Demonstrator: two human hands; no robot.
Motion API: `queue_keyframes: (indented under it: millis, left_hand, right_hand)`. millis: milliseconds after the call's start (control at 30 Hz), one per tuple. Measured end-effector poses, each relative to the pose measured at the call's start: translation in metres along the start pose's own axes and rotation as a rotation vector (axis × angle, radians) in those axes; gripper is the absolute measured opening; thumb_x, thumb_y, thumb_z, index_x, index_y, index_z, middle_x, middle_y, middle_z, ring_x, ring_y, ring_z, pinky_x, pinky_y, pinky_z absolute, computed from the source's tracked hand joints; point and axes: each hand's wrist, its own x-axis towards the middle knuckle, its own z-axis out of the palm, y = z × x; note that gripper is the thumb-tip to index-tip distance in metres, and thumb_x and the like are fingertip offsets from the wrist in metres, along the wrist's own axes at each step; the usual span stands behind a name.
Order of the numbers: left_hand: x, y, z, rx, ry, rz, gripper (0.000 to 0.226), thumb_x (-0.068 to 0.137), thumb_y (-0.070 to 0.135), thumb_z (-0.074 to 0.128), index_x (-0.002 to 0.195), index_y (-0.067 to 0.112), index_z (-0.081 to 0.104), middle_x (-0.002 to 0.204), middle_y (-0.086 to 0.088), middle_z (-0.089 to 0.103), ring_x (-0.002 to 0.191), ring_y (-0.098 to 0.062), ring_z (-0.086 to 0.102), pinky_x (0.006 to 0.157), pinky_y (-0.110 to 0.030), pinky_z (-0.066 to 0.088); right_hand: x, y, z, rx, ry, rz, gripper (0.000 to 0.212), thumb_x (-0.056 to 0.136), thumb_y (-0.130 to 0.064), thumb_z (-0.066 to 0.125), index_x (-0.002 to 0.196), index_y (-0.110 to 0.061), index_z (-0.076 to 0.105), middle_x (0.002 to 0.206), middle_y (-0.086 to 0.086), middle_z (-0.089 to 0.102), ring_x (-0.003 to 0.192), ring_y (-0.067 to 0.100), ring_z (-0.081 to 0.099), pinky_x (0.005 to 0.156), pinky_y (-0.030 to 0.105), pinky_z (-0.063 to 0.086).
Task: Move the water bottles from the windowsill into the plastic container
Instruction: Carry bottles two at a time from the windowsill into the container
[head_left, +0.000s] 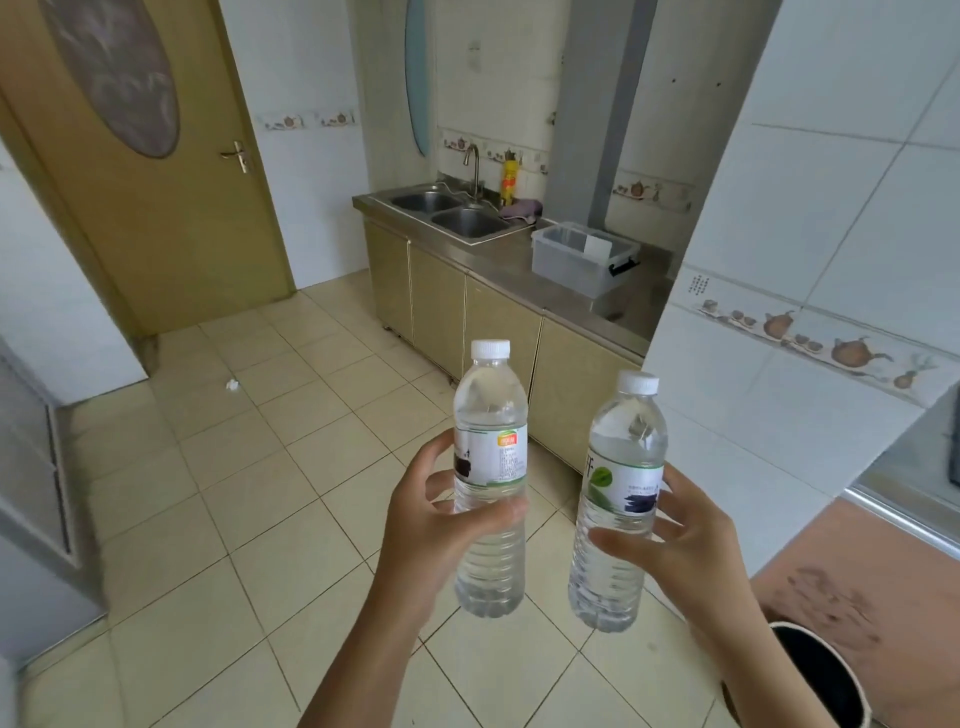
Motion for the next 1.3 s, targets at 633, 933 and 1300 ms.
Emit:
queue_keyframes:
  millis: [633, 933, 1300]
  left_hand:
    - [0.436, 0.037, 0.022, 0.116, -0.263, 0.053, 0.078, 0.041, 0.038, 0.093, 0.108, 0.059, 0.059, 0.106, 0.007, 0.074, 0.099, -0.01, 0.07, 0.08, -0.027, 0.054]
    - [0.603, 0.036, 0.104, 0.127, -0.35, 0.05, 0.081, 0.043, 0.036, 0.096, 0.109, 0.061, 0.057, 0.102, 0.007, 0.075, 0.1, -0.012, 0.07, 0.091, -0.034, 0.056]
    - [0.795, 0.062, 0.241, 0.03, -0.385, 0.031, 0.081, 0.049, 0.027, 0.097, 0.118, 0.047, 0.061, 0.104, 0.005, 0.077, 0.097, -0.014, 0.073, 0.091, -0.042, 0.057]
  right_hand:
    - [0.364, 0.004, 0.116, 0.031, 0.222, 0.032, 0.059, 0.057, -0.005, 0.087, 0.108, -0.025, 0.065, 0.094, -0.018, 0.073, 0.085, 0.003, 0.069, 0.07, 0.025, 0.054]
    - [0.535, 0.027, 0.098, -0.05, 0.279, 0.008, 0.062, 0.054, -0.009, 0.089, 0.103, -0.037, 0.064, 0.096, -0.02, 0.072, 0.09, 0.002, 0.068, 0.073, 0.02, 0.054]
    - [0.75, 0.04, 0.033, -0.018, 0.291, 0.005, 0.061, 0.054, 0.0, 0.088, 0.107, -0.021, 0.065, 0.098, -0.005, 0.075, 0.091, 0.013, 0.071, 0.083, 0.039, 0.056]
